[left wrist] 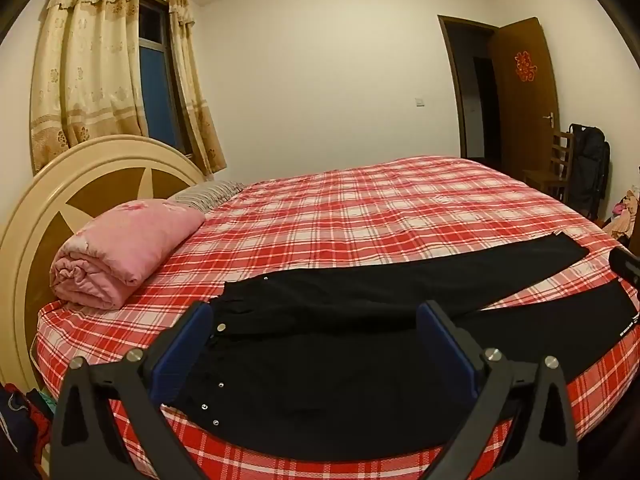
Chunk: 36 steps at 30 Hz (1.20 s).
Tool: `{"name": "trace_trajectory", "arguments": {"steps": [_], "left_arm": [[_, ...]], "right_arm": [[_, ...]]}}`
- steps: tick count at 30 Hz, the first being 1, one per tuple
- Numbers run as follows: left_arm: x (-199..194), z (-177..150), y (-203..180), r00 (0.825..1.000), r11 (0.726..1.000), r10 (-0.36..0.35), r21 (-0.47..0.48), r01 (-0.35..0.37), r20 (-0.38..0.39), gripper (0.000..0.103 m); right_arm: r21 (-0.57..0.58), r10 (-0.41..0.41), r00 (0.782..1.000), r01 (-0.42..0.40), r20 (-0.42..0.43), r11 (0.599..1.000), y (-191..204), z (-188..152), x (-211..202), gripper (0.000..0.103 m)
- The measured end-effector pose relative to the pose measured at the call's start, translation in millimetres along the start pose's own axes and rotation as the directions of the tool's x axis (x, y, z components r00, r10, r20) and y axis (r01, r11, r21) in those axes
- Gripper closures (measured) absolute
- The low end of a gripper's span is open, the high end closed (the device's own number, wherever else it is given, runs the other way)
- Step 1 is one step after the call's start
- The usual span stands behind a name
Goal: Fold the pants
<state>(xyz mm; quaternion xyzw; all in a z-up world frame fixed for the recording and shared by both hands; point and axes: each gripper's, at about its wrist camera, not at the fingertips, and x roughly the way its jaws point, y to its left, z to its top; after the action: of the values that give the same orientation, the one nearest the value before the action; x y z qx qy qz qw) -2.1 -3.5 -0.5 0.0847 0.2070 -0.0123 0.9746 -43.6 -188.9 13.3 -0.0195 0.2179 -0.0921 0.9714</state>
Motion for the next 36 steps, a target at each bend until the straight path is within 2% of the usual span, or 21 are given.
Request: {"name": "trace_trajectory", "arguments": {"steps": [2,8,36], "left_arm": [[0.0,-1.3,-7.9,1.0,1.0,0.01,0.006,-0.01,0.002,0.0],[0.7,-2.9,8.8,1.0,1.0,-0.003,-0.019,0.003,0.0,0.0],[0.7,-3.3,13.4,1.0,1.0,0.012,-0.029,-0.012,0.013,0.0]], "right_arm": [[-0.002,0.002,1.0,-0.002,-0.002,1.0,1.7,0.8,1.2,0.001],[0.02,-0.005,1.0,0.005,0.001,1.0,-2.5,1.0,4.1,0.001],[0.015,-0.007,1.0,0.007,-0.011,1.0,-6.9,-5.5,7.7,0.001]]}}
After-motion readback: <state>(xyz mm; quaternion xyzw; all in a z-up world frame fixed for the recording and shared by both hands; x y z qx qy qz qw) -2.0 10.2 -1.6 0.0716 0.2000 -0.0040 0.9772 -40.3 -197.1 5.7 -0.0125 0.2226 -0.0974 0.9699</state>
